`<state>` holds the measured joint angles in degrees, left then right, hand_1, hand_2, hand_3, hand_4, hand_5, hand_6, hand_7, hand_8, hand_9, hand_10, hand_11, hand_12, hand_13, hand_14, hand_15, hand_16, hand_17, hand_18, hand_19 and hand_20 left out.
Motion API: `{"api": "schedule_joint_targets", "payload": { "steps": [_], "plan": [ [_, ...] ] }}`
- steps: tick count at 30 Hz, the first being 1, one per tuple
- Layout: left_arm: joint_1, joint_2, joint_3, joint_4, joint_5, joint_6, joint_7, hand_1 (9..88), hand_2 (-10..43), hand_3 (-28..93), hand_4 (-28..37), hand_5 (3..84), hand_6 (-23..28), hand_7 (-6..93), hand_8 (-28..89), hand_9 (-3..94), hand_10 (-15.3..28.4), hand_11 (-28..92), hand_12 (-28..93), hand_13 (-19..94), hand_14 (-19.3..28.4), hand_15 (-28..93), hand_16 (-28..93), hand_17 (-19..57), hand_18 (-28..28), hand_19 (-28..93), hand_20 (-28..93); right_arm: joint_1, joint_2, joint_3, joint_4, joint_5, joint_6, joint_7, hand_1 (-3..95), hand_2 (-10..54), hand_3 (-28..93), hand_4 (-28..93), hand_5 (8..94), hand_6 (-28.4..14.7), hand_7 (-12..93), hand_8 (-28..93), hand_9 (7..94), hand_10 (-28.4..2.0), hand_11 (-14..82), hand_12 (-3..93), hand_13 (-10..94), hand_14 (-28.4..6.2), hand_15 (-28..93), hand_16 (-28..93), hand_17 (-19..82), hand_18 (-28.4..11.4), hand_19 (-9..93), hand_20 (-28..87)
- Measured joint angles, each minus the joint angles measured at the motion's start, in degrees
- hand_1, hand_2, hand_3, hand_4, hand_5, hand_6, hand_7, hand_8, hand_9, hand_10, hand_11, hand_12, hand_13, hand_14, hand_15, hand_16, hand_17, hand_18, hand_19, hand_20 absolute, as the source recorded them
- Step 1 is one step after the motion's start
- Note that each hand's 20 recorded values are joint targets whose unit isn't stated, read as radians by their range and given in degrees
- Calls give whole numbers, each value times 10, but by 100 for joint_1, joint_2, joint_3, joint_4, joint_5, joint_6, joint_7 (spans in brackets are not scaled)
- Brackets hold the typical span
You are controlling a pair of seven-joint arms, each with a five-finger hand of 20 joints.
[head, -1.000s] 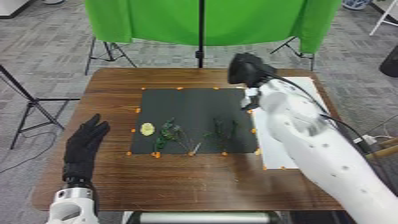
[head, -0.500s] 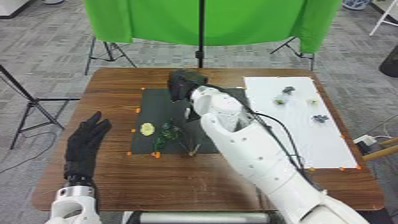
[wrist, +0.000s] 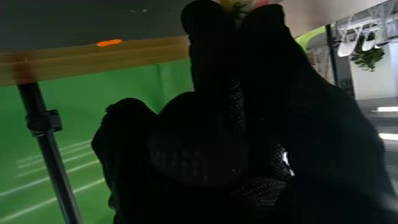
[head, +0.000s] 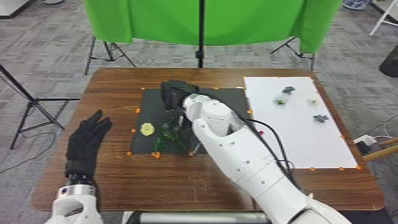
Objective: Arrange flowers
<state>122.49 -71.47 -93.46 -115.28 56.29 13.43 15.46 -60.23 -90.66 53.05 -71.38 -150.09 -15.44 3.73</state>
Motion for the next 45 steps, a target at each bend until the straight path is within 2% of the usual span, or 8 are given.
{"api": "schedule_joint_targets", "payload": {
  "steps": [13, 20, 24, 27, 29, 34, 38, 45],
  "plan": [
    [-69, 28, 5, 42, 0, -72, -9, 172, 1, 684, -283, 420, 51, 49, -62, 448, 121, 108, 111, 354, 133, 104, -11, 90, 100, 23, 183, -70, -37, 86, 103, -94, -13, -2, 592, -95, 537, -158, 662, 22, 244, 33, 884, -95, 86, 337, 910, -11, 624, 336, 671, -100, 932, 632],
    [-79, 35, 5, 48, 1, -105, -16, 173, -1, 685, -283, 418, 49, 49, -62, 449, 121, 108, 111, 354, 133, 104, -11, 89, 100, 23, 183, -94, -19, 56, 46, -88, -130, -4, 541, -95, 580, -178, 632, 26, 219, 5, 874, -101, 116, 320, 908, -13, 626, 334, 670, -101, 932, 626],
    [-84, 36, 5, 51, 2, -116, -20, 175, -2, 685, -283, 417, 48, 49, -62, 449, 121, 108, 111, 355, 134, 105, -11, 89, 100, 23, 183, -96, -3, 54, 0, -80, -195, -6, 517, -95, 599, -185, 630, 25, 213, -15, 869, -105, 149, 293, 909, -13, 626, 332, 670, -104, 932, 627],
    [-84, 36, 5, 51, 4, -121, -22, 176, 0, 682, -283, 417, 47, 49, -62, 449, 121, 108, 111, 355, 134, 105, -11, 89, 100, 23, 183, -88, 45, 21, -63, -50, -266, -2, 467, -95, 625, -184, 614, 23, 199, -107, 876, -118, 227, 229, 914, -15, 622, 329, 674, -106, 932, 627],
    [-79, 35, 4, 50, 4, -121, -22, 176, -1, 683, -283, 417, 47, 49, -62, 449, 122, 107, 111, 355, 134, 104, -11, 89, 100, 23, 183, -60, 132, -61, -161, 47, -384, 31, 434, -95, 625, -182, 606, 20, 190, -112, 882, -121, 240, 223, 918, -17, 619, 328, 676, -107, 932, 626],
    [-41, 27, -4, 40, 3, -118, -16, 176, -1, 683, -283, 417, 47, 50, -62, 450, 121, 108, 111, 355, 134, 104, -11, 89, 100, 22, 183, 76, 714, -531, -979, 942, -587, 446, 396, -95, 620, -174, 605, 14, 175, -108, 876, -134, 249, 231, 910, -27, 611, 334, 666, -115, 932, 624],
    [-23, 21, -4, 40, 3, -118, -17, 176, -1, 683, -283, 420, 49, 49, -62, 453, 123, 107, 109, 358, 133, 104, -13, 91, 92, 23, 182, 90, 1320, -499, -1991, 1493, -268, 908, 391, -95, 612, -155, 627, 2, 163, -95, 829, -145, 241, 239, 879, -42, 626, 343, 645, -123, 932, 628],
    [-11, -13, -39, 39, 3, -116, -20, 177, -1, 684, -283, 421, 48, 50, -62, 461, 128, 103, 103, 362, 133, 106, -15, 91, 92, 23, 181, -631, 2445, 1219, -3600, 1651, 71, 1474, 386, -95, 611, -140, 629, -3, 163, -86, 715, -167, 220, 250, 806, -76, 674, 353, 615, -135, 932, 638]
  ]
}}
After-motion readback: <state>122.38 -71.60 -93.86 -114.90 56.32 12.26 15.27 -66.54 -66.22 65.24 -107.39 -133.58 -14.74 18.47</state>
